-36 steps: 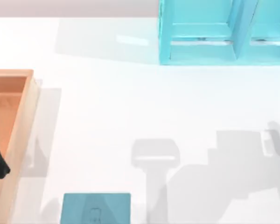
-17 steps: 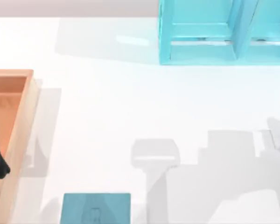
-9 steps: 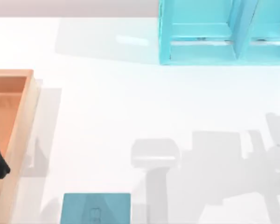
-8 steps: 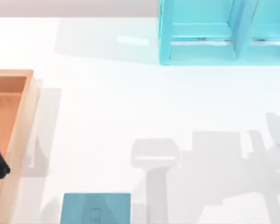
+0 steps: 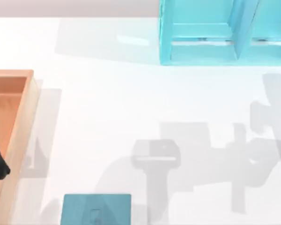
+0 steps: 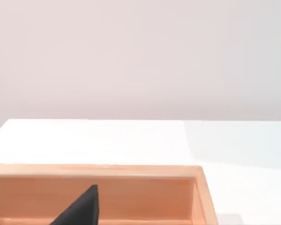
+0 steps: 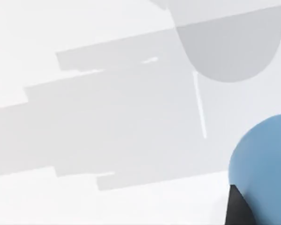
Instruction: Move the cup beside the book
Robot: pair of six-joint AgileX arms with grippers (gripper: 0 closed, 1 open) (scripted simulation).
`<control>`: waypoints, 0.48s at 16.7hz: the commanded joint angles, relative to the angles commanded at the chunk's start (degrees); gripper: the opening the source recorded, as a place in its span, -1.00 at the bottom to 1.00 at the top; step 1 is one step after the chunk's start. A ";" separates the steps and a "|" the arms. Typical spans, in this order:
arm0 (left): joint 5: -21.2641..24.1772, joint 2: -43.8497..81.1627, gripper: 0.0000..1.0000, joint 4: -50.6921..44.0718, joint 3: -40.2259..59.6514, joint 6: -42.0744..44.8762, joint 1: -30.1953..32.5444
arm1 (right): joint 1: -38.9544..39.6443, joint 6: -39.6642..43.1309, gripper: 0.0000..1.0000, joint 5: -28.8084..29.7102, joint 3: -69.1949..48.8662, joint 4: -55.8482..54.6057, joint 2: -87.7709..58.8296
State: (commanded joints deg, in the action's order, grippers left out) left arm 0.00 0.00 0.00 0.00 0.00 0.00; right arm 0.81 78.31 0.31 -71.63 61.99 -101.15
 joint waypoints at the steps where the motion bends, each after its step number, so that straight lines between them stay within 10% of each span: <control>1: 0.00 0.00 1.00 0.00 0.00 0.00 0.00 | 1.75 -4.06 -1.00 0.07 -1.43 0.78 -0.87; 8: 0.00 0.00 1.00 0.00 0.00 0.00 0.00 | 16.88 -39.17 -1.00 0.62 -12.85 7.09 -7.65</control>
State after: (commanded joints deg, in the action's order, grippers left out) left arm 0.00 0.00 0.00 0.00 0.00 0.00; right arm 17.69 39.14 0.92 -84.48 69.09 -108.79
